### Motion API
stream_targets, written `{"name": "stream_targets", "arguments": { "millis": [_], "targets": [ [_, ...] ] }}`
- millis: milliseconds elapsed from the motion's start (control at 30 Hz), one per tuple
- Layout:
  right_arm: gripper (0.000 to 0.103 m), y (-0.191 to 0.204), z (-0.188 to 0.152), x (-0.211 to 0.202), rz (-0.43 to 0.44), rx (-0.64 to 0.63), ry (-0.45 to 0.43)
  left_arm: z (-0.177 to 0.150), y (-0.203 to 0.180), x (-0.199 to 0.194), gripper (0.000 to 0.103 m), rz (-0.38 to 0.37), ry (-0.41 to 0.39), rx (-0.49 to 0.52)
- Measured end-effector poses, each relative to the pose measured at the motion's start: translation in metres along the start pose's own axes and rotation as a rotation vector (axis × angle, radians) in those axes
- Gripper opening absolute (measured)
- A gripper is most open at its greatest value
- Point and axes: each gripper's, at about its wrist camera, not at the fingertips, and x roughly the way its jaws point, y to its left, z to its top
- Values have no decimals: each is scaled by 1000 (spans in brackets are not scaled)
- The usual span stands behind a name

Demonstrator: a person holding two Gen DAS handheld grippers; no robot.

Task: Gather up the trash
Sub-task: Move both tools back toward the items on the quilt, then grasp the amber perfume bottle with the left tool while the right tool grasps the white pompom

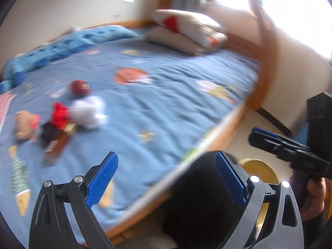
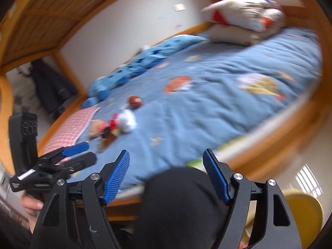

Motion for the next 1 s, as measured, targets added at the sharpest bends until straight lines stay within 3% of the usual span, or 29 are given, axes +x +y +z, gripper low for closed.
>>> {"name": "stream_targets", "arguments": {
  "millis": [100,300,500,1000],
  "targets": [
    [93,31,13,27,53,-49,9,1,35,-1,97,81,6,-29],
    [95,80,40,77,123,-104,9,2,94,0,99,191,10,-82],
    [95,110,53,131,141,-181,75,5,133,18,99,241,24,-105],
    [94,128,64,249,74,-319,213,-2,200,73,99,188,38,-128]
  ]
}}
